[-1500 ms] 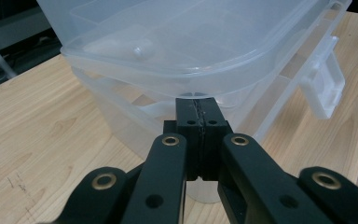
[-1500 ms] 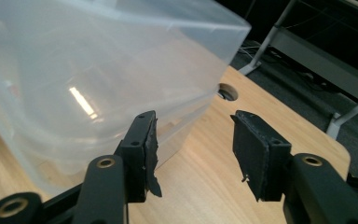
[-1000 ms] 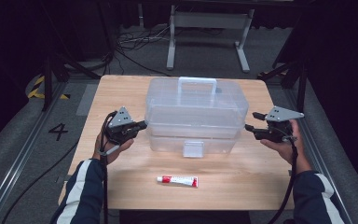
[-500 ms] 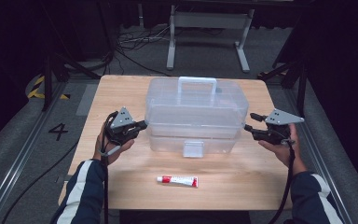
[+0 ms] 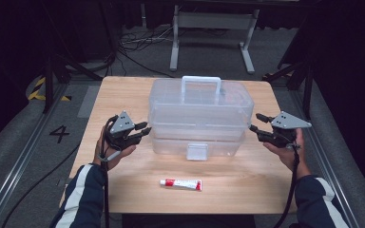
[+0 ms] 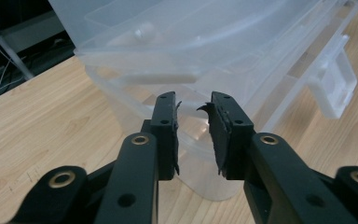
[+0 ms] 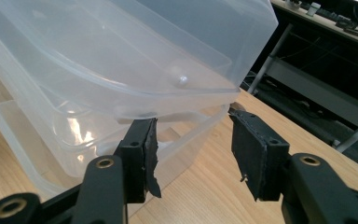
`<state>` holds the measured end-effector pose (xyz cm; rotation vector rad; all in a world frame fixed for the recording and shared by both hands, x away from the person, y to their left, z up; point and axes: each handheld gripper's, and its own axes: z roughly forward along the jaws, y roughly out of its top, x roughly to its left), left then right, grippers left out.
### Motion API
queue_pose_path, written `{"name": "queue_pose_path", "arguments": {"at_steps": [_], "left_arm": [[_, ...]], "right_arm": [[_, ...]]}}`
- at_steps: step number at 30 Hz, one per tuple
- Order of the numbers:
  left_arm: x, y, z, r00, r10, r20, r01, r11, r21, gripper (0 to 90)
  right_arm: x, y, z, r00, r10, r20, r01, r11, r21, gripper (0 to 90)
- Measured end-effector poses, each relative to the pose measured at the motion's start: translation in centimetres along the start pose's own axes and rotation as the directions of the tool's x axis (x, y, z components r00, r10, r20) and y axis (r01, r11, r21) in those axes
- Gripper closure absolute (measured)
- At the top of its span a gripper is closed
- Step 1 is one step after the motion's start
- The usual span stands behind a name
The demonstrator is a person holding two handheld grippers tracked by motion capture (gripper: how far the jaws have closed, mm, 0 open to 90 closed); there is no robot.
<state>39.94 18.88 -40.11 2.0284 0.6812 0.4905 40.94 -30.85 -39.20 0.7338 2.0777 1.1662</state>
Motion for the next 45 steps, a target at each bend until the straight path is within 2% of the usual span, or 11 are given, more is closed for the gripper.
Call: {"name": "queue_pose_path", "arguments": {"at_steps": [5, 10, 14, 18, 20, 27, 30, 34, 42, 45], "left_arm": [[-0.2, -0.2, 0.1, 1.0, 0.002, -0.008, -0.002, 0.9999, 0.017, 64.8], [-0.6, -0.4, -0.1, 1.0, -0.004, -0.007, 0.004, 0.9997, 0.023, 54.4], [-1.2, -0.8, 0.0, 0.9999, -0.002, 0.015, 0.001, 0.9994, 0.034, 50.3], [-1.8, -0.9, 0.2, 0.9998, 0.008, 0.019, -0.009, 0.9986, 0.051, 45.5], [-2.1, -1.0, 0.3, 0.9998, 0.01, 0.019, -0.011, 0.9983, 0.058, 43.7], [-2.6, -1.3, 0.5, 0.9999, -0.001, 0.015, 0.0, 0.9982, 0.06, 40.7], [-2.7, -1.4, 0.6, 0.9999, 0.003, 0.014, -0.004, 0.9979, 0.064, 40.5], [-2.6, -1.4, 0.6, 0.9999, 0.003, 0.012, -0.004, 0.9979, 0.065, 40.5], [-2.7, -1.3, 0.8, 0.9998, 0.013, 0.017, -0.014, 0.998, 0.062, 40.8], [-2.8, -1.3, 0.9, 0.9994, 0.015, 0.032, -0.017, 0.9982, 0.057, 40.8]], "right_arm": [[0.2, 0.2, 0.0, 0.9998, -0.017, 0.011, 0.017, 1.0, -0.018, 54.3], [0.5, 0.7, -0.2, 0.997, -0.048, 0.061, 0.052, 0.997, -0.065, 55.2], [0.9, 1.1, -0.2, 0.9942, -0.059, 0.09, 0.068, 0.992, -0.108, 59.2], [1.2, 1.6, -0.1, 0.9881, -0.085, 0.128, 0.102, 0.986, -0.132, 64.5], [1.2, 1.7, -0.1, 0.9875, -0.086, 0.132, 0.104, 0.985, -0.14, 65.2], [1.2, 2.4, 0.3, 0.9821, -0.093, 0.164, 0.121, 0.978, -0.168, 75.4], [1.3, 2.7, 0.6, 0.9742, -0.106, 0.199, 0.14, 0.976, -0.168, 76.2], [1.0, 3.2, 0.9, 0.9721, -0.079, 0.221, 0.119, 0.977, -0.178, 77.5], [1.0, 4.0, 1.2, 0.9593, -0.077, 0.272, 0.129, 0.975, -0.179, 80.2], [0.9, 4.4, 1.2, 0.957, -0.077, 0.28, 0.129, 0.977, -0.171, 81.4]]}}
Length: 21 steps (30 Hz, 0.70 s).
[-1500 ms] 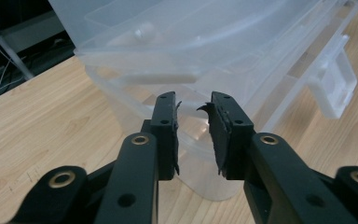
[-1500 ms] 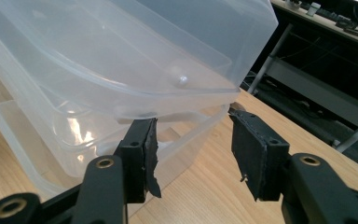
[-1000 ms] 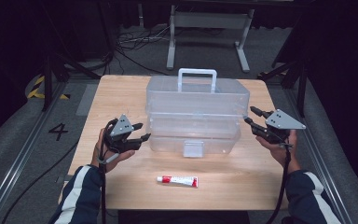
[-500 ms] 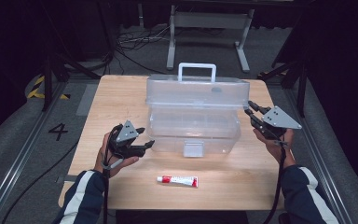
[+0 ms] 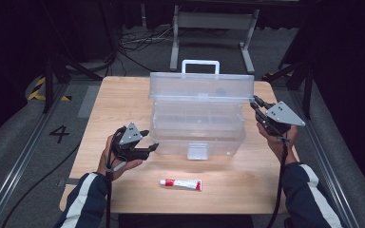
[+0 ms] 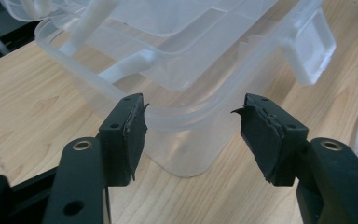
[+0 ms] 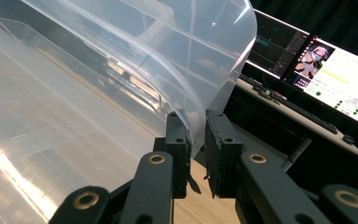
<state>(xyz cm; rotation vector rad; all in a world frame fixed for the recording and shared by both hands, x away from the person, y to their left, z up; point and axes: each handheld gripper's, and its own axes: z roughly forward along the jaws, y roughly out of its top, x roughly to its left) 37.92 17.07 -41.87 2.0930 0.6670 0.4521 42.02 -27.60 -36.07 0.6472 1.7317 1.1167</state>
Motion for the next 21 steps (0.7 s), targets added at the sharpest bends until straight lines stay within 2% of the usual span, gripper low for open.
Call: {"name": "queue_pose_path", "arguments": {"at_steps": [6, 10, 12, 15, 21], "left_arm": [[-0.2, 0.3, -0.1, 0.9998, 0.016, 0.015, -0.016, 0.9998, -0.013, 40.9], [-0.4, 0.5, -0.1, 0.9995, 0.017, 0.028, -0.017, 0.9995, -0.025, 40.1], [-0.6, 0.8, 0.1, 0.999, 0.037, 0.025, -0.037, 0.9992, -0.017, 38.1], [-0.7, 1.0, 0.0, 0.9986, 0.044, 0.031, -0.043, 0.9987, -0.026, 39.2], [-1.2, 2.1, 0.8, 0.9951, 0.064, 0.075, -0.062, 0.9974, -0.038, 40.2]], "right_arm": [[-0.3, 0.8, 0.4, 0.9998, -0.008, 0.016, 0.007, 1.0, 0.024, 82.2], [-0.6, 1.0, 0.8, 0.9998, 0.004, 0.017, -0.004, 1.0, 0.027, 82.5], [-0.7, 1.3, 1.0, 0.9997, 0.011, 0.022, -0.011, 0.999, 0.034, 82.5], [-1.0, 1.6, 1.3, 0.9996, 0.02, 0.02, -0.021, 0.999, 0.044, 82.7], [-1.5, 2.2, 1.8, 0.999, 0.04, 0.02, -0.041, 0.998, 0.054, 83.1]]}}
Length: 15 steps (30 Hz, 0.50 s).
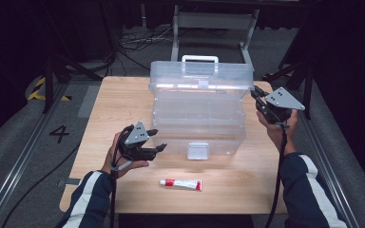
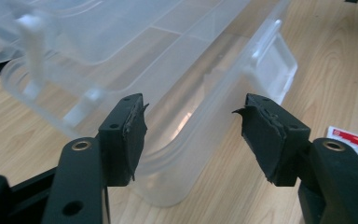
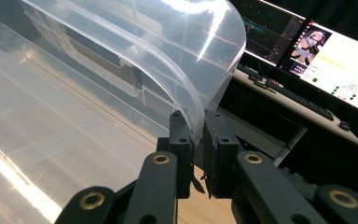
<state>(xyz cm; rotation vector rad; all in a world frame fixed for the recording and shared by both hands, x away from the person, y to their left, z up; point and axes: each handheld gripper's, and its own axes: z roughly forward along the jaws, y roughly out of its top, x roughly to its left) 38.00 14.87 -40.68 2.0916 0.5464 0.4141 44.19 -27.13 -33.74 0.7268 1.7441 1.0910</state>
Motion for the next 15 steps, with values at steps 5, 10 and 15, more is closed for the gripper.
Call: {"name": "queue_pose_path", "arguments": {"at_steps": [5, 10, 15], "left_arm": [[-0.4, 0.8, 1.4, 0.9992, 0.029, 0.028, -0.03, 0.9993, 0.024, 41.8], [-0.2, 0.8, 2.5, 0.9972, 0.041, 0.062, -0.045, 0.9971, 0.061, 43.6], [0.0, 0.6, 3.4, 0.9954, 0.067, 0.069, -0.075, 0.9893, 0.126, 45.6]], "right_arm": [[-0.3, 0.3, 0.4, 0.9998, 0.018, -0.002, -0.018, 1.0, 0.0, 83.3], [-0.5, 0.6, 0.8, 0.9995, 0.031, 0.001, -0.031, 0.999, 0.009, 83.5], [-0.9, 1.1, 1.5, 0.9979, 0.064, 0.005, -0.064, 0.998, 0.011, 83.9]]}}
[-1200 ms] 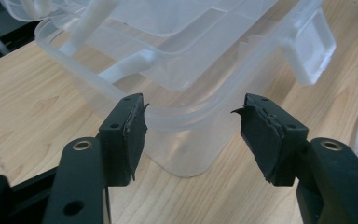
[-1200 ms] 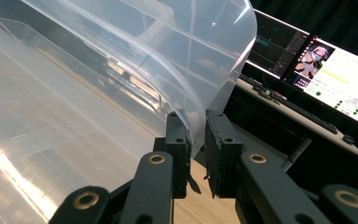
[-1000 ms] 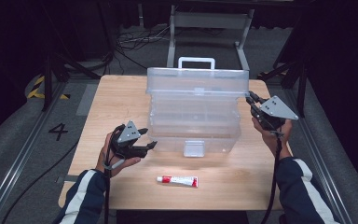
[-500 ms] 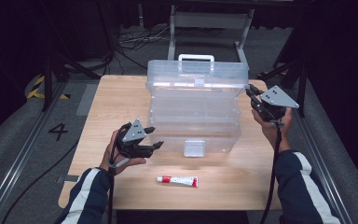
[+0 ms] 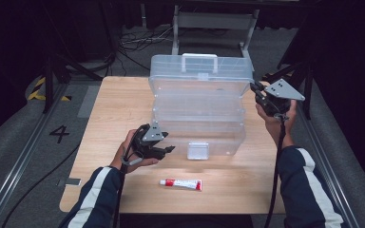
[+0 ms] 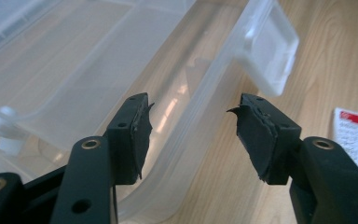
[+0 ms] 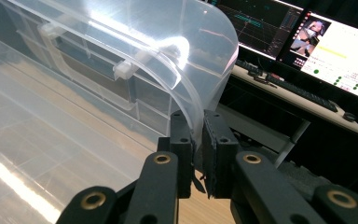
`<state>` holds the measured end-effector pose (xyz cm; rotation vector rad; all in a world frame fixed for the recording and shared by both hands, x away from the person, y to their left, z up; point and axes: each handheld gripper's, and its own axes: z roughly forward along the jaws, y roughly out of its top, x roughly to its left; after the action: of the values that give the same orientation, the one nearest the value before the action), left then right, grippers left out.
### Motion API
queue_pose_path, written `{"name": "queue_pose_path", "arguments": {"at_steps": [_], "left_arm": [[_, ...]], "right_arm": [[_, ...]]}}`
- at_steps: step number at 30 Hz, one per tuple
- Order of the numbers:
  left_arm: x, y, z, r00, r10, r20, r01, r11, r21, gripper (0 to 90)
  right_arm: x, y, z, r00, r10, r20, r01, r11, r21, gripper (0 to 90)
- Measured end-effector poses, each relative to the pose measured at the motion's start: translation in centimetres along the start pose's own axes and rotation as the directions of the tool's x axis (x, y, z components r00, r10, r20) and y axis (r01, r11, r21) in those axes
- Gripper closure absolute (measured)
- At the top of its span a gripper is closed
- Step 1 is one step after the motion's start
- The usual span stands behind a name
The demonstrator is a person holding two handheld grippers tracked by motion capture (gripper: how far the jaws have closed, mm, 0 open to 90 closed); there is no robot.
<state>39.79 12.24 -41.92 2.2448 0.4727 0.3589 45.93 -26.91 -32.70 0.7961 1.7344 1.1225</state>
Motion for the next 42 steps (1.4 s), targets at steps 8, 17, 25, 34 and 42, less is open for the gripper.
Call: {"name": "queue_pose_path", "arguments": {"at_steps": [8, 17, 25, 34, 42], "left_arm": [[0.6, -0.1, 1.0, 0.9993, 0.037, 0.006, -0.037, 0.998, 0.051, 54.3], [1.2, 0.1, 0.8, 0.9967, 0.077, 0.027, -0.079, 0.9943, 0.072, 63.7], [1.6, 0.5, 0.7, 0.9894, 0.124, 0.075, -0.132, 0.985, 0.111, 73.2], [1.8, 0.4, 0.2, 0.9854, 0.153, 0.075, -0.161, 0.9783, 0.13, 74.5], [2.1, -0.1, -0.3, 0.9868, 0.146, 0.071, -0.154, 0.9789, 0.134, 73.7]], "right_arm": [[-0.6, 0.5, 1.0, 0.9995, 0.03, 0.006, -0.03, 1.0, 0.001, 84.5], [-0.9, 1.0, 1.9, 0.9981, 0.06, 0.014, -0.06, 0.998, 0.006, 84.8], [-1.3, 1.2, 2.5, 0.9963, 0.085, 0.013, -0.085, 0.996, 0.01, 85.1], [-0.9, 1.4, 2.3, 0.9954, 0.094, 0.017, -0.094, 0.995, 0.013, 85.1], [-0.5, 1.7, 2.4, 0.9933, 0.114, 0.019, -0.114, 0.993, 0.019, 85.1]]}}
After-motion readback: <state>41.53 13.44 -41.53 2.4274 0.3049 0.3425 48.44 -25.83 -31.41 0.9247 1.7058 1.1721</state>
